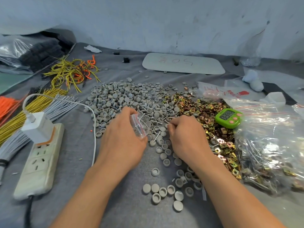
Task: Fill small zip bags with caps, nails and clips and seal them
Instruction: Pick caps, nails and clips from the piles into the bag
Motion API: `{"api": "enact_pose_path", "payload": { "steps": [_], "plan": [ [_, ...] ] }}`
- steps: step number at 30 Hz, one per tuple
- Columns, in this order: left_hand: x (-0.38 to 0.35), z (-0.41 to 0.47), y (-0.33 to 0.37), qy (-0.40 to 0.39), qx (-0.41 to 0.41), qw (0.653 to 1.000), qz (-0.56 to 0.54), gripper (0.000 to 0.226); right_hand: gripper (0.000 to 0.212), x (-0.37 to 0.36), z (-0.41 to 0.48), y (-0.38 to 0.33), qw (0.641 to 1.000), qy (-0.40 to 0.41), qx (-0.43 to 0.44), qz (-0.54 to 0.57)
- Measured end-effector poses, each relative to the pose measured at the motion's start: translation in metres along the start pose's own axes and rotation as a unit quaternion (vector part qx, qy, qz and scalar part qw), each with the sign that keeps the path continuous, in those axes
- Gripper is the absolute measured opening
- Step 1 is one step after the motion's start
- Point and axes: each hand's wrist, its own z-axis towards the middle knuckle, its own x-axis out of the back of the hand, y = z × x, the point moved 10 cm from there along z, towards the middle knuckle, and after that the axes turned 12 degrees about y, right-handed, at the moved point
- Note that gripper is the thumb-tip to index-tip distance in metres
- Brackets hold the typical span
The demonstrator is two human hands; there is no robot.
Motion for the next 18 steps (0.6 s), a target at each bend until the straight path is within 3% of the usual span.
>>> {"api": "enact_pose_path", "payload": {
  "steps": [1,5,11,16,18],
  "plan": [
    [0.000,0.000,0.000,0.000,0.000,1.000,0.000,0.055,0.017,0.001,0.001,0.001,1.000,0.005,0.007,0.003],
    [-0.002,-0.001,0.002,0.000,-0.009,1.000,0.002,0.054,0.043,-0.016,-0.004,-0.002,0.991,-0.064,0.071,-0.091],
    [-0.002,0.000,0.000,-0.001,-0.010,1.000,0.011,0.055,0.008,-0.010,-0.001,-0.005,0.996,-0.030,0.050,-0.068],
    [-0.004,0.001,0.000,-0.001,-0.014,1.000,0.012,0.051,0.022,-0.016,0.000,-0.003,0.988,-0.061,0.066,-0.128],
    [-0.003,0.000,-0.001,-0.002,-0.013,1.000,0.009,0.052,0.019,-0.014,0.000,-0.005,0.987,-0.064,0.068,-0.128]
  ]
}}
